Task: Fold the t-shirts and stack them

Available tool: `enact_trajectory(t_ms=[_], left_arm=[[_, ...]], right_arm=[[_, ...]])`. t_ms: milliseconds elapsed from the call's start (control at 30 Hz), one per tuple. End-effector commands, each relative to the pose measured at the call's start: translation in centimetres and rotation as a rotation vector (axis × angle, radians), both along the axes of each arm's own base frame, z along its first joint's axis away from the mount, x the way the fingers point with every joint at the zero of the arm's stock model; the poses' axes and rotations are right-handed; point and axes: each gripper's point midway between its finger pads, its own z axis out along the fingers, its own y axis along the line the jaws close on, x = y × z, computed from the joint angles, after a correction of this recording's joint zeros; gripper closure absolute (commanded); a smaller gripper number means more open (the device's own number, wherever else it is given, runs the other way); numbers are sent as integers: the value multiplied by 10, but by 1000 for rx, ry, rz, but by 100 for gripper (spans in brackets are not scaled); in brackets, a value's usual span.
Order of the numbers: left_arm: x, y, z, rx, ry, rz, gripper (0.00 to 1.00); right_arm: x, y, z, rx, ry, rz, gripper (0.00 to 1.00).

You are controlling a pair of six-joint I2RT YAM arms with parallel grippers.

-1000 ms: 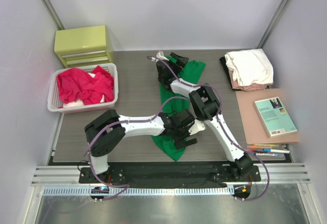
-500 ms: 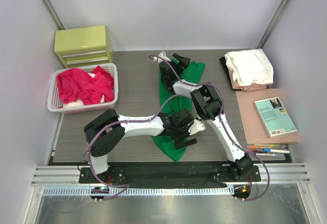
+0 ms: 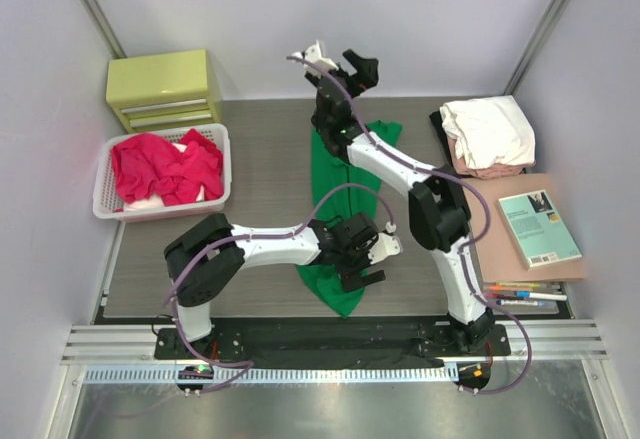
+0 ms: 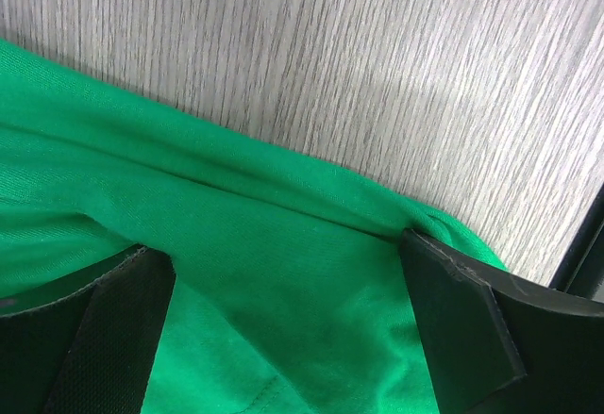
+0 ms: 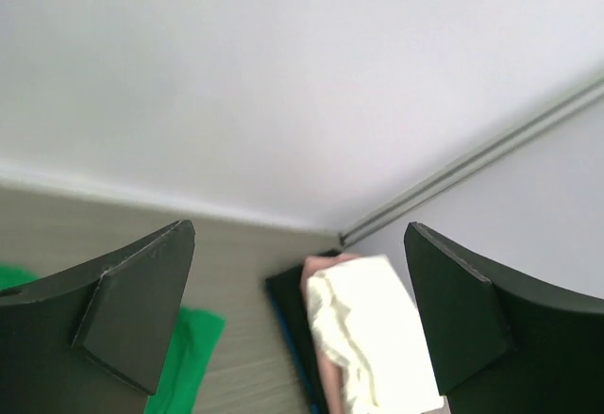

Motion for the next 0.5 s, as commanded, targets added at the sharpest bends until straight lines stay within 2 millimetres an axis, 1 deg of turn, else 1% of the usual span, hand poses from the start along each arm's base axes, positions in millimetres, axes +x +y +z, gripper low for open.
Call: enact_trajectory(t_ms=[0,100,133,167,200,233,267,300,333,400,433,467], left_arm=[[-29,46,-50,207,101,-40,0],[-28,44,-51,203,98,-35,0],[-24,43,-48,198,84,-35,0],[-16,38,-40,190,44,-27,0],[-9,32,-23,156,5,-26,0],[0,31,-11,142,-22,-19,0],[11,21,10,103,-72,-25,0],[24,24,25,96,-109,0,0],[35,14,60,21,-158,12,0],[47,14,91,-22,-207,20,0],[53,9,125,-80,-258,26,0],[56,9,141,-98,-286,26,0]], right_arm=[[-62,-26,160,203,-313,10,0],[-74,-26,164,201,-308,35,0],[-76,-29,166,203,-311,33,0],[-75,-34,166,196,-311,17,0],[-76,-38,166,198,-316,4,0],[-76,-41,162,195,-313,-4,0],[-75,-44,161,201,-311,-8,0],[-73,-46,158,201,-304,-16,0],[-73,-47,154,193,-293,-17,0],[-73,-48,154,187,-290,-23,0],[-74,-49,154,187,-289,-32,0],[-76,-52,158,192,-297,-34,0]])
